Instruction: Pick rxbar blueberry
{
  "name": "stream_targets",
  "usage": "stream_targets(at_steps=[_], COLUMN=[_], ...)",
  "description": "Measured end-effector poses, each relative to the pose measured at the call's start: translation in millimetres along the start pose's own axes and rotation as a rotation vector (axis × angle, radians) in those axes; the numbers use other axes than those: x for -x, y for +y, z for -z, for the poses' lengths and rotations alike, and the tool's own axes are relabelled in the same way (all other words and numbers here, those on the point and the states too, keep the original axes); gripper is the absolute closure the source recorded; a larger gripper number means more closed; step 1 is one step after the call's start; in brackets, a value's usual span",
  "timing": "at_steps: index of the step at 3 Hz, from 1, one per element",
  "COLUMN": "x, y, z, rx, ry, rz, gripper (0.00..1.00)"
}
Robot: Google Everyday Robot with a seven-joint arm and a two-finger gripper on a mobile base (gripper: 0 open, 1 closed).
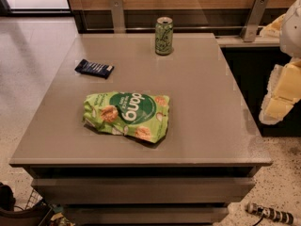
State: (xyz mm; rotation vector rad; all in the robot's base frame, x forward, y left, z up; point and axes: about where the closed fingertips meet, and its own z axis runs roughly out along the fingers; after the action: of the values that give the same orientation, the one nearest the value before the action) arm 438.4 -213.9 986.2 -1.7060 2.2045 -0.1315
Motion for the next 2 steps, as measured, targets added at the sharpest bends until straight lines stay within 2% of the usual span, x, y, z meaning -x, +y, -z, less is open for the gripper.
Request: stream_targets(at_steps=[1,2], x=[0.0,17.1], y=[0.0,-16.8], z=[0.1,-3.1], rx=[0.0,-0.02], ry=[0.0,-0.036], rz=[0.0,0.011], gripper=[0.0,0.0])
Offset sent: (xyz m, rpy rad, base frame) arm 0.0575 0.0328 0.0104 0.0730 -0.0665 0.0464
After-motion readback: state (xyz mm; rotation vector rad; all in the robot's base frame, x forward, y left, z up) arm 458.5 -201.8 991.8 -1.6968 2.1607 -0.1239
